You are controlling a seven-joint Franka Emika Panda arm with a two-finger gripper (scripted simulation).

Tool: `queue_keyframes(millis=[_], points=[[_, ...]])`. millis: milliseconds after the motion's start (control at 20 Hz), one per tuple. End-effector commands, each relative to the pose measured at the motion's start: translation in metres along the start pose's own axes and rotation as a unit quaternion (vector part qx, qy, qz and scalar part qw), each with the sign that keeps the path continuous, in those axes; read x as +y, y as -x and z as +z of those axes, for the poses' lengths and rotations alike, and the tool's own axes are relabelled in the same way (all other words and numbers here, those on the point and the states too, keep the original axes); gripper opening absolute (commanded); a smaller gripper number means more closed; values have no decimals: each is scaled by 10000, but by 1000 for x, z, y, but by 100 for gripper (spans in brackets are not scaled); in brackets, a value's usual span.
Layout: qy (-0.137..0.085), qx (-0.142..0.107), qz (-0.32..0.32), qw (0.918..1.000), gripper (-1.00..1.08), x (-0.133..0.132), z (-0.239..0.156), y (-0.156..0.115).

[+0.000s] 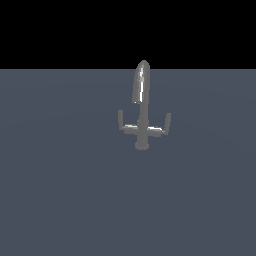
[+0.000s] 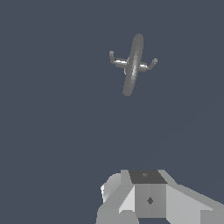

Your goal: Turn on the faucet by rotating a designated handle.

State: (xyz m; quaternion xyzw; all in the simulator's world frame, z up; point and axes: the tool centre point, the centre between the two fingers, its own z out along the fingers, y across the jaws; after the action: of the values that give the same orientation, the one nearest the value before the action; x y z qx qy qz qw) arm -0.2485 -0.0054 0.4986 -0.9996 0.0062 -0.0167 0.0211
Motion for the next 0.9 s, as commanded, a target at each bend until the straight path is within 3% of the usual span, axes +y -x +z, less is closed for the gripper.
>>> queue_keyframes(millis=[0, 400, 850], points=[[-35, 3, 26, 10000, -100, 2, 0, -1], [48, -54, -124, 9999, -100, 3, 1, -4], [381, -347, -808, 9954, -100, 8, 7, -17]])
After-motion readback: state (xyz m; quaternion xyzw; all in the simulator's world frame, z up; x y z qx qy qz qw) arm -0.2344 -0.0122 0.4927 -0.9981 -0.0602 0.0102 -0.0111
